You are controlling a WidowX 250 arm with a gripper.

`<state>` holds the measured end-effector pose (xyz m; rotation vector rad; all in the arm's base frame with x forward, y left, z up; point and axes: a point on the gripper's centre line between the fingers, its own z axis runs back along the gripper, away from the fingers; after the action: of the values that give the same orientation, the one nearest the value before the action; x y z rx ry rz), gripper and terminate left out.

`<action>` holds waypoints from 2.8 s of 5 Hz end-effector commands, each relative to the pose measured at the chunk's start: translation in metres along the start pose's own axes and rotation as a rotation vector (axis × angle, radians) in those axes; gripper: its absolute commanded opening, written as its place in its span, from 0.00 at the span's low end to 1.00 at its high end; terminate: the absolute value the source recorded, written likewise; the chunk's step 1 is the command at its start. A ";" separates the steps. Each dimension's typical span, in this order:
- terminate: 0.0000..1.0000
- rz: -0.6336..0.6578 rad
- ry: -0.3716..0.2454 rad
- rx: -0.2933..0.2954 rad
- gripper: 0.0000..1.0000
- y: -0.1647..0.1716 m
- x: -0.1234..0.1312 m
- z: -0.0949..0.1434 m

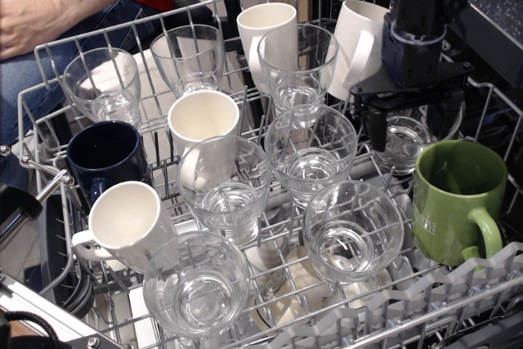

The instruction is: Pick up green mug

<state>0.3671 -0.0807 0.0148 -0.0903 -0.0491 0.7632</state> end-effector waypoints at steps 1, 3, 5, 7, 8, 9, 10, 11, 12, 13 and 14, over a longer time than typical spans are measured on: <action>0.00 0.084 -0.069 -0.073 1.00 -0.022 0.018 -0.006; 0.00 0.062 -0.040 0.009 1.00 -0.022 0.002 -0.026; 0.00 0.031 -0.102 0.042 1.00 -0.020 -0.015 -0.049; 0.00 0.020 -0.130 0.079 1.00 -0.013 -0.023 -0.062; 0.00 0.045 -0.142 0.081 0.00 -0.013 -0.026 -0.066; 0.00 0.043 -0.144 0.070 0.00 -0.012 -0.027 -0.064; 0.00 0.023 -0.132 0.040 0.00 -0.014 -0.021 -0.060; 0.00 0.013 -0.125 -0.078 0.00 -0.010 -0.027 -0.038; 0.00 0.015 -0.070 -0.140 0.00 -0.017 -0.029 -0.011; 0.00 -0.023 -0.049 -0.195 0.00 -0.018 -0.031 0.016; 0.00 -0.074 -0.028 -0.252 0.00 -0.028 -0.014 0.047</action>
<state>0.3499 -0.1121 0.0232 -0.2493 -0.0350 0.6810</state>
